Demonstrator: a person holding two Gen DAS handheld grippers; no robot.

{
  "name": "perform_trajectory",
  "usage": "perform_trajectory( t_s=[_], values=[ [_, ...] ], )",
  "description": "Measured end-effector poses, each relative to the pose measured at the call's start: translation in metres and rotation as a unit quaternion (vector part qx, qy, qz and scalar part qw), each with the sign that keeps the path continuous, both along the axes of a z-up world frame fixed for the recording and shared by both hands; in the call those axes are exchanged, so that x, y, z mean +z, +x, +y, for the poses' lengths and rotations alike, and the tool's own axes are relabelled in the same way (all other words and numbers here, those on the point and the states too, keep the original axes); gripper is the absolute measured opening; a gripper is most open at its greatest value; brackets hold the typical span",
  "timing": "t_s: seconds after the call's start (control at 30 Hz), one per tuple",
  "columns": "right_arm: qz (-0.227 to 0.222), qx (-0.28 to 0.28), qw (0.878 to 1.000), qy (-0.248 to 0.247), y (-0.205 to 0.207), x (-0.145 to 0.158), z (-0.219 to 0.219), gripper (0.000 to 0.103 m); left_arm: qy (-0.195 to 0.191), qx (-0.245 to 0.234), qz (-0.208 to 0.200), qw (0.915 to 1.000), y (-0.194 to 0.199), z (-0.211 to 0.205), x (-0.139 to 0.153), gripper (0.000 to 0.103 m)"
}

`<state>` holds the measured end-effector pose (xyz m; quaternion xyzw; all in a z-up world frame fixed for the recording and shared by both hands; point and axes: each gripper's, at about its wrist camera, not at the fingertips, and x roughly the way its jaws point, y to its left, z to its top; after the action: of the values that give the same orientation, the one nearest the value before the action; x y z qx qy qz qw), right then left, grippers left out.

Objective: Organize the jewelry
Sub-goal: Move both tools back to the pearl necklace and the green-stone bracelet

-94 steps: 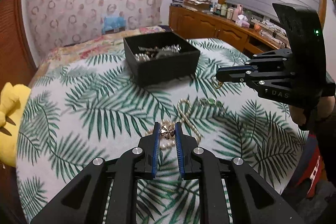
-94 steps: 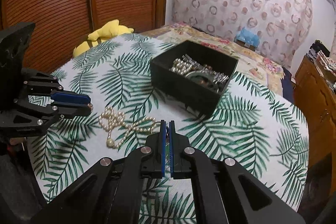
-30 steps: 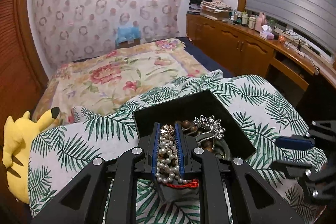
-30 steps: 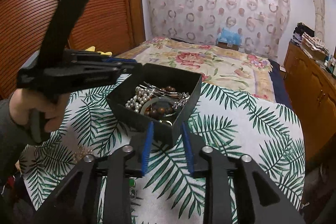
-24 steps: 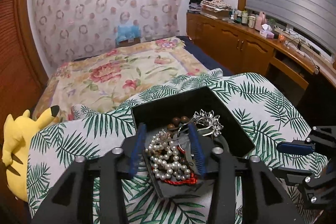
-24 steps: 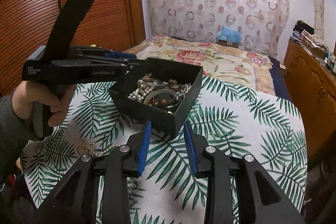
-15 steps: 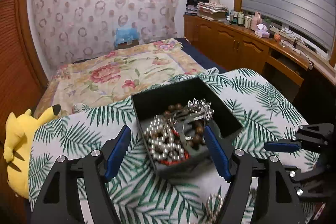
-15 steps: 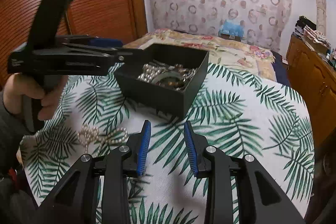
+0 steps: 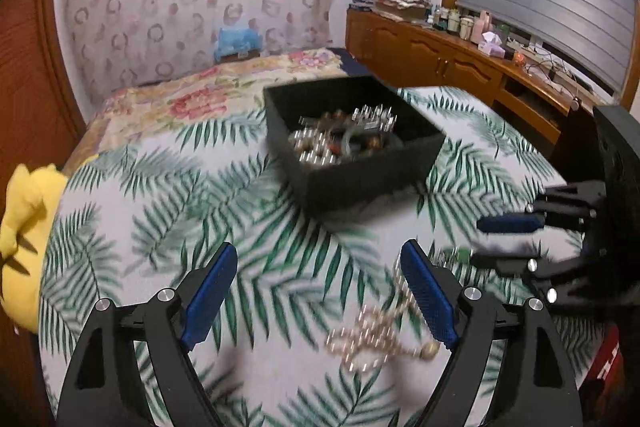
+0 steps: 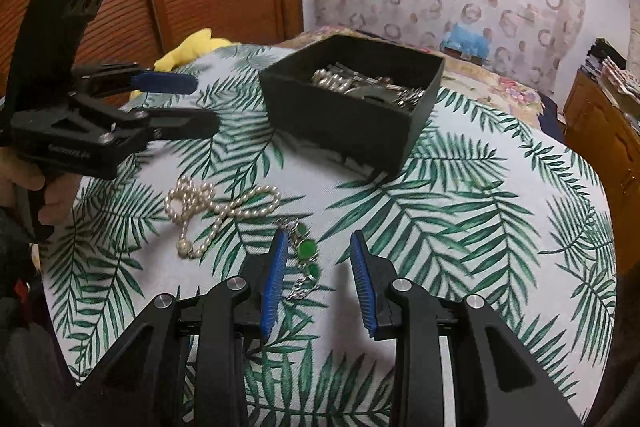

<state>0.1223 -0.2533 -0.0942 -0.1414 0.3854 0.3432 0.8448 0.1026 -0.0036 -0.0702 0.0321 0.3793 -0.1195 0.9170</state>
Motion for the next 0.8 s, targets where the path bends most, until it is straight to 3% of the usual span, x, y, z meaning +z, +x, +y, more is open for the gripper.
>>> perform_trajectory(
  t_s=[0.5,0.57,0.7,0.77,0.8],
  values=[
    [-0.008,0.001,1.000,-0.030,-0.004,-0.009,0.010,0.035,-0.005,-0.031,0.023,0.9992,-0.039,-0.006,-0.020,0.079],
    [-0.007,0.001,1.000,-0.029,-0.004,-0.009,0.010,0.035,-0.003,-0.036,0.027,0.9990,-0.039,-0.009,-0.022,0.065],
    [-0.007,0.001,1.000,-0.028,-0.005,-0.009,0.011,0.035,-0.001,-0.046,0.030,0.9985,-0.037,-0.012,-0.026,0.054],
    [-0.006,0.001,1.000,-0.027,-0.005,-0.009,0.011,0.035,0.007,-0.047,0.034,0.9983,-0.033,-0.014,-0.029,0.041],
    [-0.006,0.001,1.000,-0.027,-0.005,-0.009,0.011,0.035,0.005,-0.048,0.034,0.9983,-0.033,-0.013,-0.030,0.039]
  ],
)
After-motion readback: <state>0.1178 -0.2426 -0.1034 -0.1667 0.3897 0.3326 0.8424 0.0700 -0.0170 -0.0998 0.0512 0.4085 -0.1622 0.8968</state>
